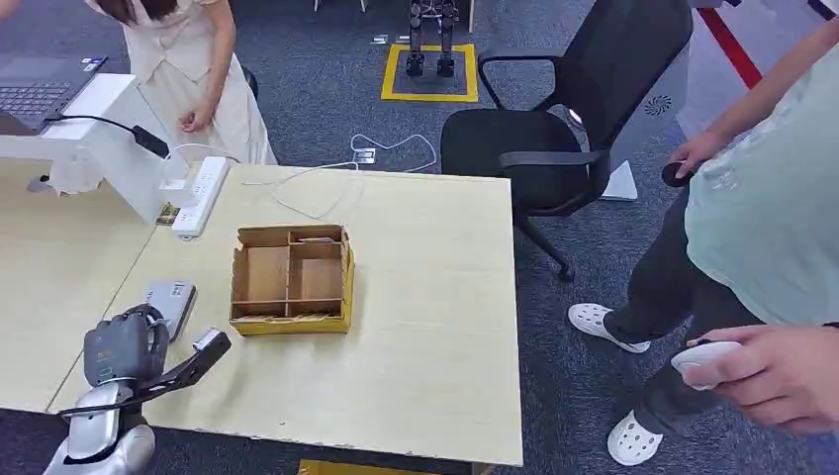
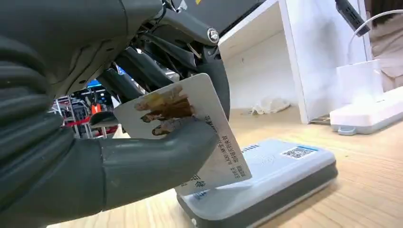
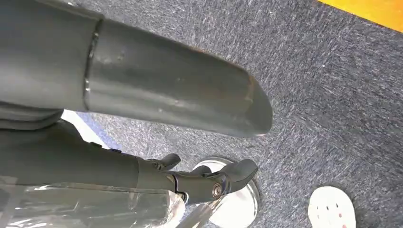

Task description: Pass the card to the sensor for recognition and then transmit it.

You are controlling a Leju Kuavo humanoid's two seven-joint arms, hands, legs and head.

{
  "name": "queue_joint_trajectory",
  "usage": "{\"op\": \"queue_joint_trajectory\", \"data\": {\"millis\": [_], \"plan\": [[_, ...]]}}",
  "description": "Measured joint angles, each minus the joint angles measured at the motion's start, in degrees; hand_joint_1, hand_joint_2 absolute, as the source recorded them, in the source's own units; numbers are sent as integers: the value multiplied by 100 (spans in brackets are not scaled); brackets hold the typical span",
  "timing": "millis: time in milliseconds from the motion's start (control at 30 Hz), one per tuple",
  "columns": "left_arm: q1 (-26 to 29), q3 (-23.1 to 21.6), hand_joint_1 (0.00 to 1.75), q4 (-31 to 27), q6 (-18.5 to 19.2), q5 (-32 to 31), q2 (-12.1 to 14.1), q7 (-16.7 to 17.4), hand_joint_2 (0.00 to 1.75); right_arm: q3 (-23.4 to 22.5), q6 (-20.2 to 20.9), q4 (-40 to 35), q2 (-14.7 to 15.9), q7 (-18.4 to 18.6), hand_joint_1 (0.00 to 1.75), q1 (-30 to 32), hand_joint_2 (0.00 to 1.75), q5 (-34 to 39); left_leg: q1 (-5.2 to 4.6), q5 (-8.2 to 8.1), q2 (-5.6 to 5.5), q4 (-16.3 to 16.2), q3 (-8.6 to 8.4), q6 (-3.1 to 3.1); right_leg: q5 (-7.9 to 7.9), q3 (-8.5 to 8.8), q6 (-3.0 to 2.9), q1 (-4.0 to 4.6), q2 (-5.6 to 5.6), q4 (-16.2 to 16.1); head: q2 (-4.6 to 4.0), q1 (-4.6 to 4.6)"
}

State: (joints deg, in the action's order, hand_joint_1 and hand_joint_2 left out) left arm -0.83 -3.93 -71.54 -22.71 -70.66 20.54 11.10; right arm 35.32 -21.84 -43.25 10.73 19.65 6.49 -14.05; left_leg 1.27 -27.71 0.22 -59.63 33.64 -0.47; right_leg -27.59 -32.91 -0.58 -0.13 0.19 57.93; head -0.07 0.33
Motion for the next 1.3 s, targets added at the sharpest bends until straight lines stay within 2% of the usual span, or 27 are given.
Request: {"op": "queue_joint_trajectory", "data": {"millis": [833, 1300], "plan": [[-174, -55, 175, 420, -166, -136, -295, 28, 175, -11, -2, -28, 0, 9, 0, 19, 0, -31, -1, 0, 0, 0, -2, 0, 0, 1, 0, -1, 0, 0, 0, 0], [-354, -55, 175, 588, -181, -127, -295, 87, 175, -11, 0, -28, 0, 9, 0, 24, 0, -20, -1, 1, 0, 0, -3, 0, 0, 2, 0, -1, 0, 1, 0, -2]]}}
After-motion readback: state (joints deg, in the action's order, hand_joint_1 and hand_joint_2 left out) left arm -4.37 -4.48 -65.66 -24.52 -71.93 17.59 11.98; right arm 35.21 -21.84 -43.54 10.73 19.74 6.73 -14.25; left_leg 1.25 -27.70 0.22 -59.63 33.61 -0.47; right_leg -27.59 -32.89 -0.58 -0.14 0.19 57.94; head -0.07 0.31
